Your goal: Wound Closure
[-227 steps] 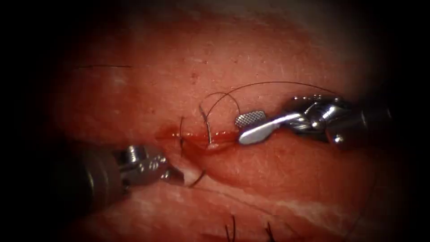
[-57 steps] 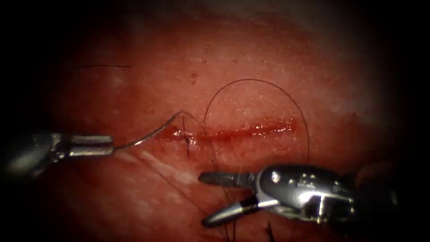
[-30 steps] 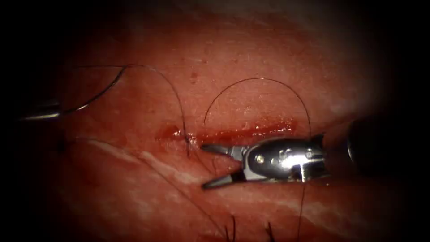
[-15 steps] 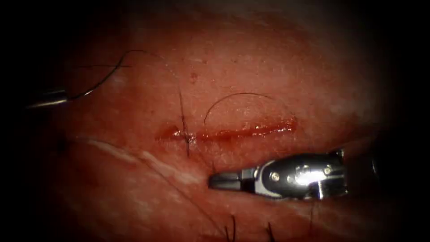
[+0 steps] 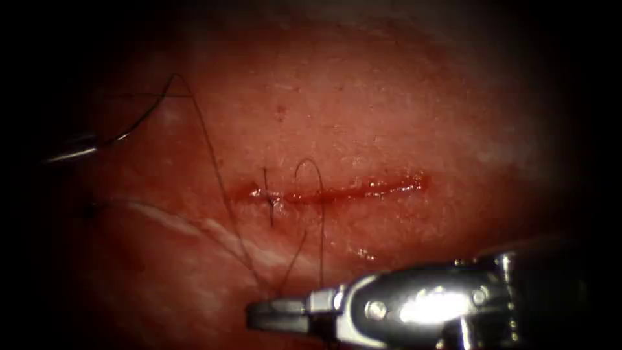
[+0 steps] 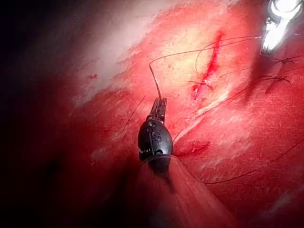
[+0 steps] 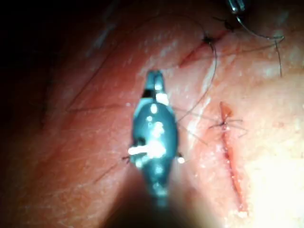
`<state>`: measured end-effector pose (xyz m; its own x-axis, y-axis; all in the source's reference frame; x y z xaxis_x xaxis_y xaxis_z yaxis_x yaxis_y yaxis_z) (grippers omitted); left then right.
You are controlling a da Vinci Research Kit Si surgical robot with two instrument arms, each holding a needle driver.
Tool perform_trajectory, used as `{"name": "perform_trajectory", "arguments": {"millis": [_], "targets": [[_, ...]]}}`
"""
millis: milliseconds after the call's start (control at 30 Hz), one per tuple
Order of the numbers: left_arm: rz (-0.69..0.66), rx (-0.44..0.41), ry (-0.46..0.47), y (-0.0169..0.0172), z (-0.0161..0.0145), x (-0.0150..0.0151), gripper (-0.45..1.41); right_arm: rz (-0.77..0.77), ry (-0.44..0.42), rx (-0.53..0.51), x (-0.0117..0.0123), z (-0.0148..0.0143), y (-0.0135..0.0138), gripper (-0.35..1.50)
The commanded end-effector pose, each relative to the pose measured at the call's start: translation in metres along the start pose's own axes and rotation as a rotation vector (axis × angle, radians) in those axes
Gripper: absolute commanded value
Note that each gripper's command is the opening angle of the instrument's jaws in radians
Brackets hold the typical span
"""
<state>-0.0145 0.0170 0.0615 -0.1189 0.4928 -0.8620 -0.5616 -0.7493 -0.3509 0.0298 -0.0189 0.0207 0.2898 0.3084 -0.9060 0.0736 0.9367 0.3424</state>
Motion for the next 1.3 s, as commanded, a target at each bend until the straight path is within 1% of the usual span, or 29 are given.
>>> {"name": "perform_trajectory", "arguments": {"millis": [33,67,133,367,467,500,600,700,733,833,900,967,1000,1033,1067,1167,1300], "targets": [[0.0,0.001,0.006,0.0,0.0004,-0.0007,-0.45,-0.006,-0.013,-0.013,-0.0021,0.0004,-0.0001,0.98],[-0.002,0.003,0.01,-0.0004,0.0001,-0.0007,-0.45,-0.013,-0.024,-0.031,-0.0026,0.0003,0.0001,1.13],[-0.004,0.008,0.015,-0.0011,-0.0004,-0.0007,-0.45,-0.014,-0.041,-0.061,-0.0039,0.0,0.0006,1.26],[-0.005,0.065,0.027,-0.0049,-0.0031,-0.0016,-0.45,-0.007,-0.07,-0.1,-0.0078,-0.0018,0.0027,1.23],[-0.004,0.09,0.026,-0.0057,-0.004,-0.0018,-0.45,-0.005,-0.079,-0.12,-0.0095,-0.0021,0.0038,1.21],[-0.004,0.107,0.023,-0.0057,-0.0042,-0.0018,-0.45,-0.007,-0.094,-0.123,-0.0106,-0.0019,0.0044,1.19],[-0.003,0.105,0.027,-0.0056,-0.0042,-0.0016,-0.45,-0.016,-0.125,-0.125,-0.0128,-0.0011,0.0052,1.14],[-0.003,0.104,0.027,-0.0055,-0.0042,-0.0016,-0.45,-0.025,-0.136,-0.135,-0.0146,-0.0002,0.0058,1.13],[-0.003,0.105,0.027,-0.0055,-0.0042,-0.0016,-0.45,-0.034,-0.155,-0.135,-0.016,0.0006,0.006,1.13],[-0.003,0.105,0.027,-0.0055,-0.0041,-0.0016,-0.45,-0.044,-0.179,-0.139,-0.0176,0.0016,0.0062,1.08],[-0.002,0.106,0.026,-0.0055,-0.0041,-0.0016,-0.45,-0.051,-0.192,-0.132,-0.0186,0.0021,0.0063,0.94],[-0.002,0.103,0.027,-0.0054,-0.0041,-0.0016,-0.45,-0.058,-0.202,-0.119,-0.0193,0.0023,0.0061,0.66],[-0.002,0.104,0.027,-0.0054,-0.0041,-0.0016,-0.45,-0.06,-0.197,-0.096,-0.0196,0.0023,0.0059,0.07],[-0.002,0.104,0.027,-0.0054,-0.0041,-0.0016,-0.45,-0.061,-0.19,-0.075,-0.0197,0.0021,0.0058,-0.27],[-0.002,0.104,0.027,-0.0054,-0.0041,-0.0016,-0.45,-0.062,-0.192,-0.064,-0.0197,0.002,0.0056,-0.35],[-0.002,0.105,0.027,-0.0054,-0.004,-0.0017,-0.45,-0.061,-0.199,-0.051,-0.0191,0.0014,0.0051,-0.35],[0.001,0.106,0.03,-0.0053,-0.0036,-0.002,-0.45,-0.041,-0.19,-0.035,-0.0166,0.0007,0.0039,-0.35]]}}
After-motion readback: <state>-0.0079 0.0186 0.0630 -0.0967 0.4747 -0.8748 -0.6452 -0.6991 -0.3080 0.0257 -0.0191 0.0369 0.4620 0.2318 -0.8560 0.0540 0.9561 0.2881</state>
